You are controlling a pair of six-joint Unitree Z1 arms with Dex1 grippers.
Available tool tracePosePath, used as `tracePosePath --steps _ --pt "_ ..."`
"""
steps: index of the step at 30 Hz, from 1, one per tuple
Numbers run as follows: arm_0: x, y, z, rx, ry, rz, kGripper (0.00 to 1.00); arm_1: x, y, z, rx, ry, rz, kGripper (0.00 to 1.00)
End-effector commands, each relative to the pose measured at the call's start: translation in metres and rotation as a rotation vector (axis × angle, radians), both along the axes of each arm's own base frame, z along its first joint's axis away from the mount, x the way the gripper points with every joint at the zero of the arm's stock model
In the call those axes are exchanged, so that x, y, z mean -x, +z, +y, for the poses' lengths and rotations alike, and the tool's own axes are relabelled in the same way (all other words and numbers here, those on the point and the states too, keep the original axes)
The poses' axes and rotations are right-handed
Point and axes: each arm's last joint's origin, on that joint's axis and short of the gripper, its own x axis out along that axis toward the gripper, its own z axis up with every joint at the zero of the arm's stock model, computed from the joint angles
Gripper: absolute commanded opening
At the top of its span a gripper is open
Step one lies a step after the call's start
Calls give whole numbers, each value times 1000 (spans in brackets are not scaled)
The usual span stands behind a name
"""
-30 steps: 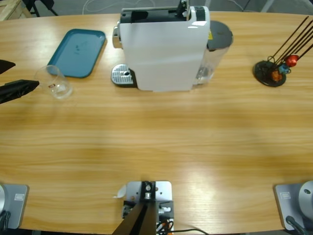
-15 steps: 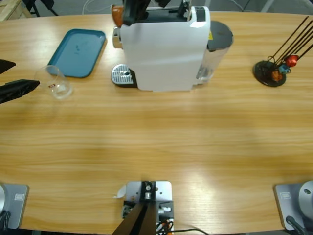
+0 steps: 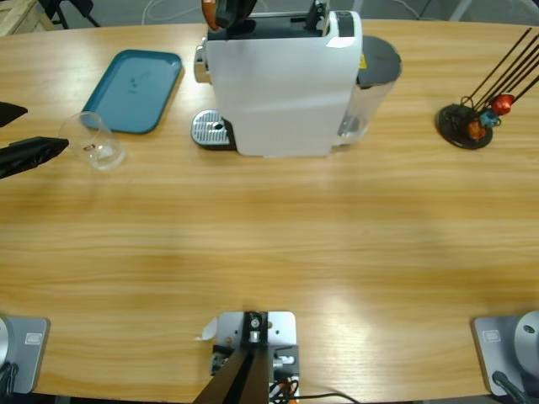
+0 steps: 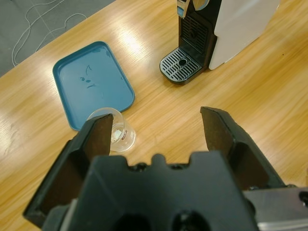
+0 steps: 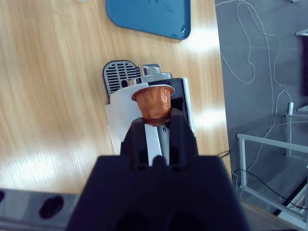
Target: Pour coffee
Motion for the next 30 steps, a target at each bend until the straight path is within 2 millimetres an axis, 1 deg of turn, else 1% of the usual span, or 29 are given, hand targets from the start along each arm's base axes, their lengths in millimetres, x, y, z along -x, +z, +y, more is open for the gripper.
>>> tracePosePath --steps 1,4,12,26,28,30 --pt "-1 -15 -3 -50 -13 30 792 -24 -37 17 51 -18 33 0" --pt "-1 -15 -3 -50 -14 31 793 -29 -37 14 51 -32 31 0" --pt "-1 -16 -4 -54 -14 35 793 -39 -29 -3 49 -85 11 0" --pt "-1 -16 -4 -54 -13 33 793 -45 -42 4 58 -78 40 0" --pt "-1 -16 -4 -54 -12 33 822 -45 -43 5 57 -76 44 0" --pt "-1 -16 -4 -54 -13 33 830 -46 -44 6 57 -73 48 0"
